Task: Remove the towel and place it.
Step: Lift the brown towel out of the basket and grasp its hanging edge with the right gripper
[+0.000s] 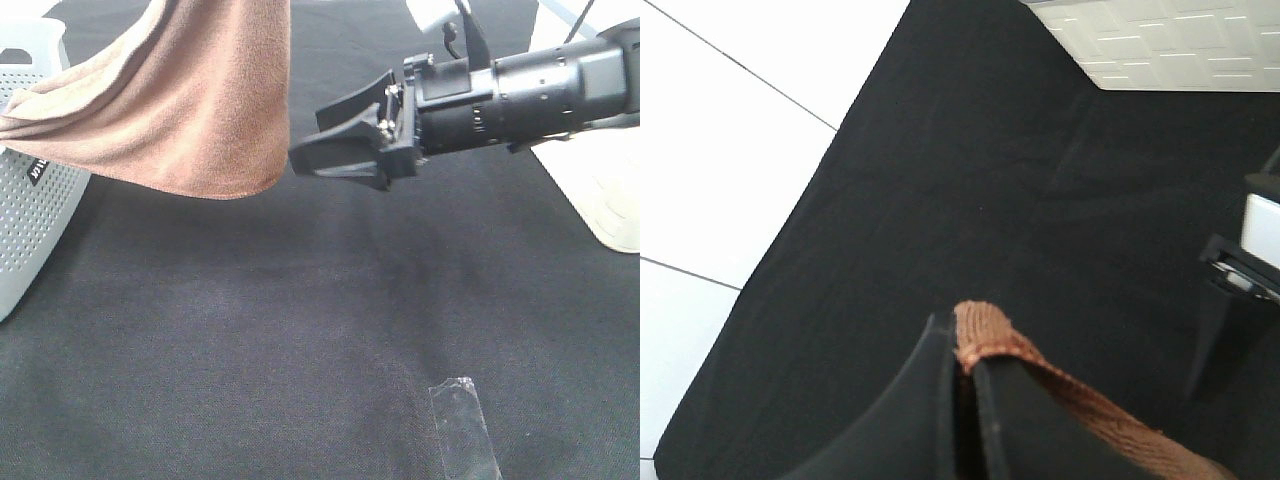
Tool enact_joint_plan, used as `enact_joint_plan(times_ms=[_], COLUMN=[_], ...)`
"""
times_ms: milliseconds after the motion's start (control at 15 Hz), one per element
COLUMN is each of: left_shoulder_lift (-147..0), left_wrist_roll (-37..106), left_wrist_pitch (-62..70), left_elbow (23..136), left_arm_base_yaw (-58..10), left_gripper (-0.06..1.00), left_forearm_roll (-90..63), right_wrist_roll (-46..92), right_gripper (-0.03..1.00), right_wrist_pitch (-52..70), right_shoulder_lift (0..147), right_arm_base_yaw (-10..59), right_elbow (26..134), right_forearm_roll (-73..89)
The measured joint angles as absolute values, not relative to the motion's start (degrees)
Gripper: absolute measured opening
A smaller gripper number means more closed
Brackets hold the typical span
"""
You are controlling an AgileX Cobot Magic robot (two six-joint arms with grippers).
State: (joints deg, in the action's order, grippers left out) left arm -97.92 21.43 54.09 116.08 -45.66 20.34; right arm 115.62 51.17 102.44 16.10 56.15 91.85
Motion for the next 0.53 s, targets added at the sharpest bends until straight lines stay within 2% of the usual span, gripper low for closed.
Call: enact_joint_plan(times_ms=[200, 533], left_shoulder_lift=[-97.9, -97.9], left_wrist_roll=[21.4, 21.4], left_wrist_pitch=[53.2, 49.0], left_elbow=[116.1, 116.1], left_arm_base_yaw=[-45.7, -45.7], left_gripper=[0.00, 0.00], left_forearm_roll=[19.9, 19.9], right_wrist_roll=[120.4, 120.9], right_gripper=[0.76, 0.76], right_wrist_pitch=[51.5, 56.6], right_shoulder_lift=[105.8, 107.8], right_arm_base_yaw=[16.1, 17.6], right_elbow=[57.5, 58.7], right_forearm_roll=[96.6, 97.7])
